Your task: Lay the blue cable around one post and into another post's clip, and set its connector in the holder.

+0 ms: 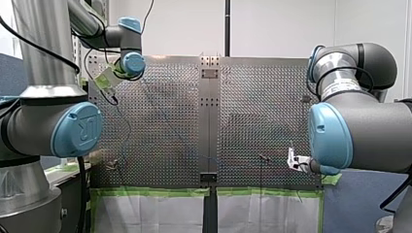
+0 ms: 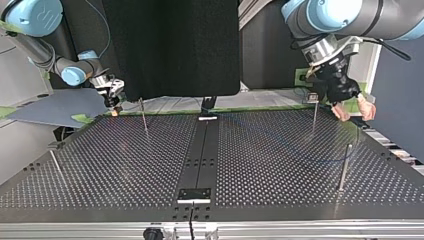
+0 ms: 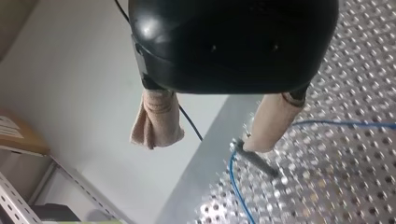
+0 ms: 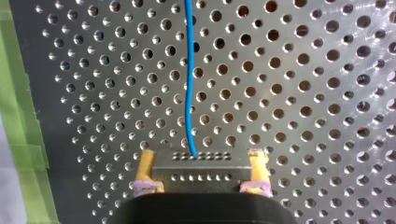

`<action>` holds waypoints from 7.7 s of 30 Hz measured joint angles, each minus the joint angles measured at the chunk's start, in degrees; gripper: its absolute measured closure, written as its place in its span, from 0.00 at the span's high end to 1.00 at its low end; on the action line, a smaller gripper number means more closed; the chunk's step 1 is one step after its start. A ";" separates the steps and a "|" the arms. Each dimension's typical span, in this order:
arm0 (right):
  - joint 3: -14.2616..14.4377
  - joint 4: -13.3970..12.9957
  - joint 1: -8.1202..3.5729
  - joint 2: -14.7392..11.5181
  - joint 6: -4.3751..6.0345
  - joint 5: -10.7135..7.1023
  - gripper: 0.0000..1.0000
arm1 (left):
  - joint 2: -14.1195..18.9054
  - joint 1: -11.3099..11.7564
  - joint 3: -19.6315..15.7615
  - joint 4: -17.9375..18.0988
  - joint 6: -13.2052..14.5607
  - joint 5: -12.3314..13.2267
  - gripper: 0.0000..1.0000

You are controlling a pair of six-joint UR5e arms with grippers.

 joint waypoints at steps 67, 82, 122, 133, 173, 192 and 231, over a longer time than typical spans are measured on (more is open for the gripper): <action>0.00 -0.01 -0.24 0.19 -0.26 0.17 0.00 | -18.28 14.97 10.68 4.22 -17.21 19.01 1.00; 0.00 0.05 -0.18 0.21 -0.35 0.18 0.00 | -20.33 17.59 16.90 4.84 -17.89 21.57 1.00; 2.46 4.29 -2.94 -4.76 -1.24 0.32 0.00 | -20.38 17.92 16.97 4.65 -16.66 22.03 1.00; 3.35 9.30 -3.29 -10.01 -0.34 1.50 0.00 | -20.38 17.92 16.76 3.88 -16.61 22.37 1.00; 8.68 22.58 1.46 -30.02 5.51 7.79 0.00 | -20.38 18.25 15.19 4.95 -16.49 25.92 1.00; 7.15 24.89 -1.85 -39.34 7.54 6.19 0.00 | -20.38 18.71 15.20 4.72 -16.55 26.52 1.00; 8.18 12.54 -4.00 -35.51 5.84 4.38 0.00 | -20.39 19.40 15.21 4.90 -16.44 26.82 1.00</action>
